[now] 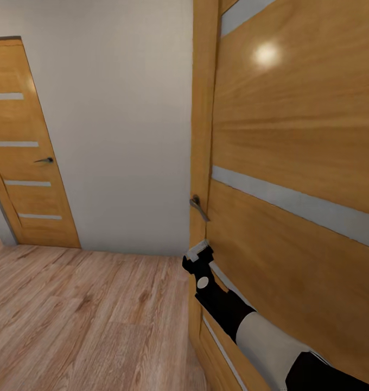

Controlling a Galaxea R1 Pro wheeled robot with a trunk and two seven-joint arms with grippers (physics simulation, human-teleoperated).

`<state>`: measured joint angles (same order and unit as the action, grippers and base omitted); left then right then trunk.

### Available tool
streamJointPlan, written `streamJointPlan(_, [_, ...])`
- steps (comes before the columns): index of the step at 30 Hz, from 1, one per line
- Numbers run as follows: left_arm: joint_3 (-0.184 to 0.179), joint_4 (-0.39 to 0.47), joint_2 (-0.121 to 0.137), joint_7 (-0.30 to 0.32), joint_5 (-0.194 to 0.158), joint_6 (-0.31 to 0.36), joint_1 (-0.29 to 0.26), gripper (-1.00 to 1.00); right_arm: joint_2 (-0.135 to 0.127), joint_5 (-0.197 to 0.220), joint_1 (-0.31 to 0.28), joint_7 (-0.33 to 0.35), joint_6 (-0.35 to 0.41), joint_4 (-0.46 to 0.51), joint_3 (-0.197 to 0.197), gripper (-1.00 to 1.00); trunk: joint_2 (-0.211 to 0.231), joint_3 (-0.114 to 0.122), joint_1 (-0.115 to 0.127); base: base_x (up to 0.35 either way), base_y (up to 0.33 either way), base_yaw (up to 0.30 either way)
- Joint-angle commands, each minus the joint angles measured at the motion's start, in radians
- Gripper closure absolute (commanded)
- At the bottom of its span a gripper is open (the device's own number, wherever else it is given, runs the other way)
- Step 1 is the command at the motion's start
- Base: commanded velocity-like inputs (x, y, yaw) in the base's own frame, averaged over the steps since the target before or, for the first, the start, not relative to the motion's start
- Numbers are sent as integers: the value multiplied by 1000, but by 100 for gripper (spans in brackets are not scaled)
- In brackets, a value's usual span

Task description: Move the two storage containers from the living room to the garage. In the garage, place one container on the floor and stack the other container on top of it (either order is fine).

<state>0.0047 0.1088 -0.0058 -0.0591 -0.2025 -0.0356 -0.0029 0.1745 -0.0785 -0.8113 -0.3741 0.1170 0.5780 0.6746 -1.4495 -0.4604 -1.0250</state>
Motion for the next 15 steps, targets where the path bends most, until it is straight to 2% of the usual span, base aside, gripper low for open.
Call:
streamJointPlan(1, [0, 0, 0, -2, -6, -3, 0, -100, 0, -11, -1, -8, 3, 0, 1, -100, -1, -1, 0, 17, 0, 0])
streamJointPlan(5, [0, 0, 0, -2, -6, -3, 0, -100, 0, -9, -1, -8, -35, -9, -22, -100, -1, -1, 0, 5, 0, 0])
streamJointPlan(10, [0, 0, 0, -2, -6, -3, 0, -100, 0, -11, -2, -23, -40, -38, -106, -100, -1, -1, 0, 0, 0, 0])
streamJointPlan(15, [0, 0, 0, -2, -6, -3, 0, -100, 0, -12, -2, -28, -40, -40, -119, -100, -1, -1, 0, 0, 0, 0])
